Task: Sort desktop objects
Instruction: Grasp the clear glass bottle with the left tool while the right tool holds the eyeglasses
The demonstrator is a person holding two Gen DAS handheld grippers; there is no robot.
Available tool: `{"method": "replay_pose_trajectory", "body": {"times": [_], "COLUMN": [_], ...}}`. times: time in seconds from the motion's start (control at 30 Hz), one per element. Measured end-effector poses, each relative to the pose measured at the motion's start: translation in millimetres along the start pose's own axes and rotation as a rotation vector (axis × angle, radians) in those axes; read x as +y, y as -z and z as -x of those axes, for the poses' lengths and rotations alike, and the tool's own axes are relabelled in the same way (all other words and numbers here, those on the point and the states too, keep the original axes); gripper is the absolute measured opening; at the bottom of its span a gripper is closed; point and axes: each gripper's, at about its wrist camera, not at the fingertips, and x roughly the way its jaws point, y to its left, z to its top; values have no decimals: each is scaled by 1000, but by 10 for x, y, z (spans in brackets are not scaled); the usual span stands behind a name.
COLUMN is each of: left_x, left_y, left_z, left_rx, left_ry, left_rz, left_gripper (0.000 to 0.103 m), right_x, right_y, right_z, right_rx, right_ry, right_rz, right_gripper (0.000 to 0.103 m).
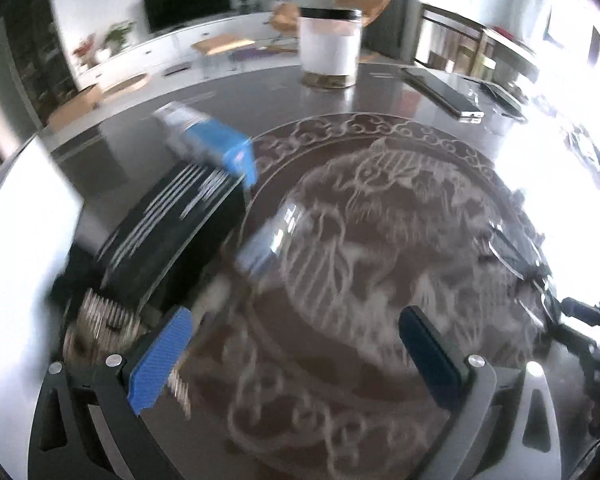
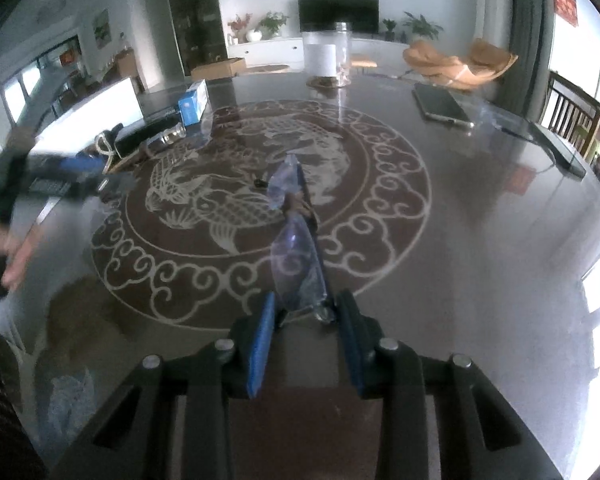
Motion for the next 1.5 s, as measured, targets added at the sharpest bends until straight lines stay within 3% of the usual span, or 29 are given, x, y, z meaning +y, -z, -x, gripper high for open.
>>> {"method": "replay_pose_trajectory", "body": {"times": [0.13, 0.33, 0.47, 0.5, 0.57, 0.6, 0.63, 0.73, 1.0, 1.13, 1.27, 1.4, 1.5], "left_x": [-52, 51, 26, 9, -15, -16, -21, -83, -203, -38, -10, -19, 29], "left_y": [-220, -333, -253, -224, -133, -96, -56, 116, 831, 962, 998, 976, 977], "left_z": [-210, -459, -424, -403, -292, -250, -207, -91, 351, 427, 423, 371, 342], "left_rx": [-1, 9, 3, -1, -31, -40, -47, -56, -85, -86, -86, -58, -42], "left_ry": [-43, 39, 40, 39, 35, 28, 19, -16, -121, -157, -147, -158, -167], "left_rz": [-84, -35, -32, -39, -31, -16, 2, 39, 184, 268, 254, 255, 286], "left_gripper": [103, 103, 103, 101, 83, 68, 63, 62, 62, 61, 65, 93, 102], "right_x": [53, 54, 53, 52, 54, 54, 54, 55, 154, 325, 463, 557, 624], "right_y": [0, -8, -7, -7, -7, -7, -7, -7, -36, -173, -373, -459, -468], "right_z": [-20, -28, -29, -30, -31, -31, -31, -32, -67, -197, -380, -474, -502], "right_rx": [4, 4, 5, 5, 5, 5, 5, 5, 9, 7, 8, 15, 25], "right_ry": [15, 15, 16, 16, 16, 16, 16, 17, 11, -15, -23, -17, -13], "right_rz": [17, 19, 20, 20, 20, 20, 20, 21, 61, 49, 51, 72, 104], "right_gripper": [33, 33, 33, 33, 33, 33, 33, 33, 37, 37, 38, 53, 63]}}
